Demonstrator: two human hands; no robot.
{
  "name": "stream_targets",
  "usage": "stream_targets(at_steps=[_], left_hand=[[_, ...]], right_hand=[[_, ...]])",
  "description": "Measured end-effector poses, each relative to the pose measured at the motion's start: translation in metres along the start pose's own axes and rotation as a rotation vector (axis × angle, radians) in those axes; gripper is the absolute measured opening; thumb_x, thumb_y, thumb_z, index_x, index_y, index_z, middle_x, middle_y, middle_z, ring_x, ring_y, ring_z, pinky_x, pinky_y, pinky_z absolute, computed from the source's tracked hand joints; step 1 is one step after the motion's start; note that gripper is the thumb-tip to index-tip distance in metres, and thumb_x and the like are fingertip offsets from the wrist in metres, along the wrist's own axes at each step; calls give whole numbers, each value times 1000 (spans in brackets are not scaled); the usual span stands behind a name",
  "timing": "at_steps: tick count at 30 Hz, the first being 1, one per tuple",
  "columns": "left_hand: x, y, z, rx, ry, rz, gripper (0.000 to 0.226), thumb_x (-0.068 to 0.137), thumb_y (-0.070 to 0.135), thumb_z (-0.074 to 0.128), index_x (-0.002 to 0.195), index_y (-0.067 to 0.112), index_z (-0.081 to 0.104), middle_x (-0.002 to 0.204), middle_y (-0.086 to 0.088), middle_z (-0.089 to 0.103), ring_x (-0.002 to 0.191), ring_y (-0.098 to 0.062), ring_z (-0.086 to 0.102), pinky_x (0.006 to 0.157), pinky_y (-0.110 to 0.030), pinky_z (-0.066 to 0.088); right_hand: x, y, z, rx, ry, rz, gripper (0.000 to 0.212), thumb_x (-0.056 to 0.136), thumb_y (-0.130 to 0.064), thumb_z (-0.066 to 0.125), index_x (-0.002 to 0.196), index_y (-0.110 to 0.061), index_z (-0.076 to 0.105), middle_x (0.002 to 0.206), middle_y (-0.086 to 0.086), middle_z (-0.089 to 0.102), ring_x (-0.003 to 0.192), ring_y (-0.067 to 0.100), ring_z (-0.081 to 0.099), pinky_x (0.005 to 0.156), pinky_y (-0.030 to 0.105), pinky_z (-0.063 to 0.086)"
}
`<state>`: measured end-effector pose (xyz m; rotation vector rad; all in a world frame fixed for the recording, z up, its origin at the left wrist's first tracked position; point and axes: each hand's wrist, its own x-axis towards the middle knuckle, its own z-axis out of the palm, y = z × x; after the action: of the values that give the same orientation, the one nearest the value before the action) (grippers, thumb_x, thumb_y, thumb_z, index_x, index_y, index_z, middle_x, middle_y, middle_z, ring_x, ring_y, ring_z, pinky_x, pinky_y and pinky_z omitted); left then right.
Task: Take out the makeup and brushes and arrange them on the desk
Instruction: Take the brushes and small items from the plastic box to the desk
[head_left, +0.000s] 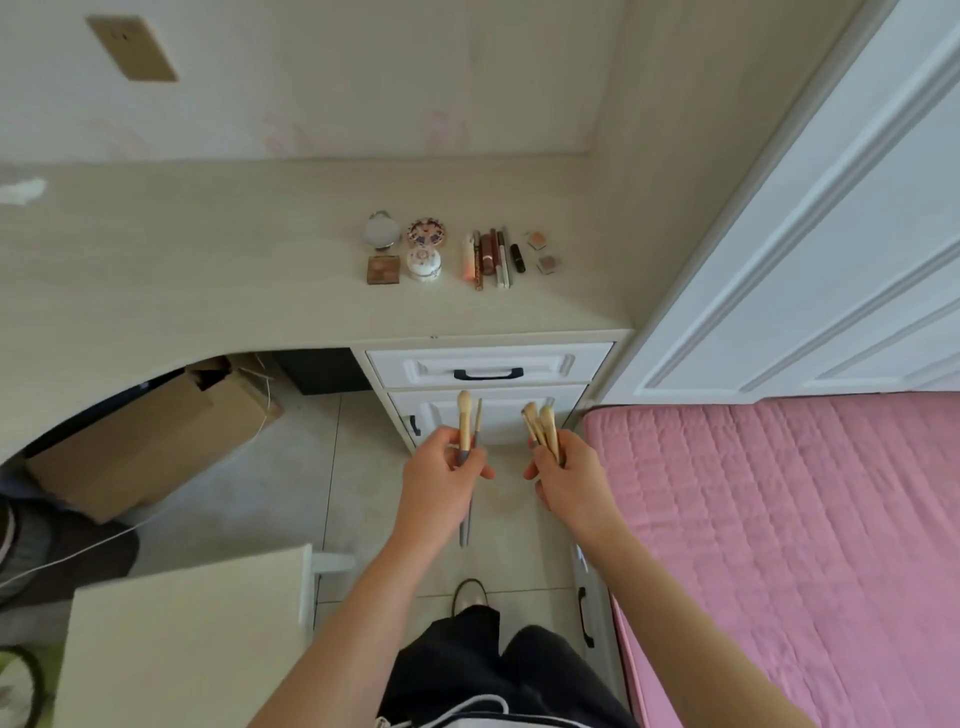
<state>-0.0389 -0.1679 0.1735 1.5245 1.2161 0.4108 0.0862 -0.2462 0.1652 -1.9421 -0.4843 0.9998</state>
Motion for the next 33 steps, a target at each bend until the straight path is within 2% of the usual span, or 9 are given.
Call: stream_targets(at_steps=[4,6,9,14,17,22,26,29,33], left_hand=[[47,15,0,9,-36,21,2,91,17,59,90,18,59,69,2,71,49,-2,52,55,-26,43],[69,23,4,19,-47,18,5,89,16,59,88,21,60,69,2,70,50,-10,52,57,-35,48],[99,33,12,41,-48,16,6,85,19,61,83,26,60,73,1,69,54,-15,53,62,-40,52],[146,54,30,49,-46,7,4,86,17,61,85,21,60,73,2,70,57,-13,58,68,-42,54],[171,68,45,56,-49,-11,2,87,17,61,86,18,60,73,1,69,64,-19,65,66,-45,57],[210,93,79,53,-62,-50,2,87,13,61,88,12,59,73,-5,68,66,-23,68,62,-44,58],[248,104,105,80,-70,-70,5,87,15,61,89,11,59,72,-3,70,59,-20,65,63,-41,58],[275,108,122,106,-75,-95,4,86,16,60,87,13,58,72,-2,69,56,-18,63,63,-39,58],[310,109,142,138,-100,-117,11,83,17,61,77,21,53,72,-5,67,62,-24,65,65,-45,58]], right_hand=[[38,-21,-1,5,36,19,20,94,-13,41,90,-22,58,75,4,64,58,17,50,53,31,40],[56,-31,-4,9,52,26,19,95,-14,41,91,-22,58,76,4,64,59,17,50,53,31,40],[83,-45,-10,9,68,35,18,95,-14,41,92,-20,58,75,3,64,60,17,50,55,31,41],[132,-67,-23,11,52,60,20,95,-8,39,97,-13,58,75,4,63,61,17,51,54,24,41],[162,-79,-35,-23,56,73,21,95,-8,37,100,-10,57,77,5,64,60,18,54,51,22,40],[211,-93,-56,-69,66,117,23,94,-9,36,103,-11,57,78,6,66,59,18,57,51,27,42],[250,-103,-72,-98,81,153,20,95,-8,38,103,-11,56,82,6,67,59,17,58,49,24,43],[278,-104,-80,-83,81,193,19,95,-9,38,103,-12,55,84,7,68,63,19,60,52,26,47],[316,-104,-83,4,122,274,16,96,-10,41,103,-8,55,84,11,68,64,22,62,56,29,50]])
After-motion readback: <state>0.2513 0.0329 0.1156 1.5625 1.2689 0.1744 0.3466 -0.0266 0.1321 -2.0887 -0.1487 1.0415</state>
